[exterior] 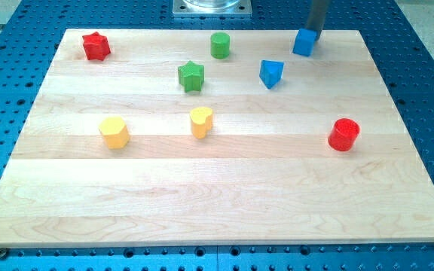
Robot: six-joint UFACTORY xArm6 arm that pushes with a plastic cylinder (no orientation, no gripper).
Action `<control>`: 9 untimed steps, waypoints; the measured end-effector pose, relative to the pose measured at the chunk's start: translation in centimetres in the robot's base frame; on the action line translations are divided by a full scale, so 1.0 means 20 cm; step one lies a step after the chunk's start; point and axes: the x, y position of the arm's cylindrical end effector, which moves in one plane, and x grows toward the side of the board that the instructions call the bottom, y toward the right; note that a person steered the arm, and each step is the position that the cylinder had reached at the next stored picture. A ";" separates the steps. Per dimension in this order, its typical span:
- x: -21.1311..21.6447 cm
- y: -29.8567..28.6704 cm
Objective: Move the triangle diagonal to the blue cube
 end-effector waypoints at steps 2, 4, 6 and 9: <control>0.46 -0.12; 0.60 -0.14; 0.45 -0.31; 0.35 -0.70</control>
